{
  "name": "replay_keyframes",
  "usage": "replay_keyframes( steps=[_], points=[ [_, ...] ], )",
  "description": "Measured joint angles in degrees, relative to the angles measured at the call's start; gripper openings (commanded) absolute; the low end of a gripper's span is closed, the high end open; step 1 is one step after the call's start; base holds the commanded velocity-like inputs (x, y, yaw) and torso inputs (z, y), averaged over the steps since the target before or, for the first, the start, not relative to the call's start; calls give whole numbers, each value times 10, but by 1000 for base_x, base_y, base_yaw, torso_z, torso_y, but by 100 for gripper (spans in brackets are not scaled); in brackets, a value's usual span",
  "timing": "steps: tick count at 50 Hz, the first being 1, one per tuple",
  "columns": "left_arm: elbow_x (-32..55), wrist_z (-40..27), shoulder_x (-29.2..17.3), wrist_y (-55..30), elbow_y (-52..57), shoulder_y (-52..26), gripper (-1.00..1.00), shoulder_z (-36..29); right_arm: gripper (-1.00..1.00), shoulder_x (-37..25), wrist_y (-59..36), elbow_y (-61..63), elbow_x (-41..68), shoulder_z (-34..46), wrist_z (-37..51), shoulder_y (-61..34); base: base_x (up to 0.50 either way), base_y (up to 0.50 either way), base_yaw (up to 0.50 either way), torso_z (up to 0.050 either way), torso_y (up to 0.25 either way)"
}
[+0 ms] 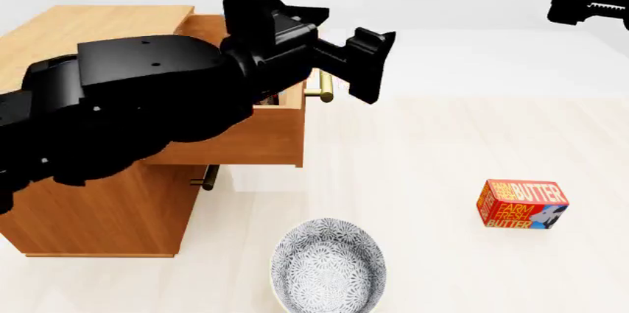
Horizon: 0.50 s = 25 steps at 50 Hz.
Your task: Put the chocolate pudding in the top drawer of the cabinet and close it.
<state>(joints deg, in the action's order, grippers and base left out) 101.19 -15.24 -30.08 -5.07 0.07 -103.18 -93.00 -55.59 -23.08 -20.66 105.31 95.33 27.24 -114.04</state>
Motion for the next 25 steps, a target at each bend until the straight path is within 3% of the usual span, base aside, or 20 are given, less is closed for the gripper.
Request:
replay_keyframes(
  steps=[25],
  points=[
    [-19,-14,76,14,42,49,100,-11,100,-30,7,23,1,-4,20,18,0,0,0,0,0]
  ],
)
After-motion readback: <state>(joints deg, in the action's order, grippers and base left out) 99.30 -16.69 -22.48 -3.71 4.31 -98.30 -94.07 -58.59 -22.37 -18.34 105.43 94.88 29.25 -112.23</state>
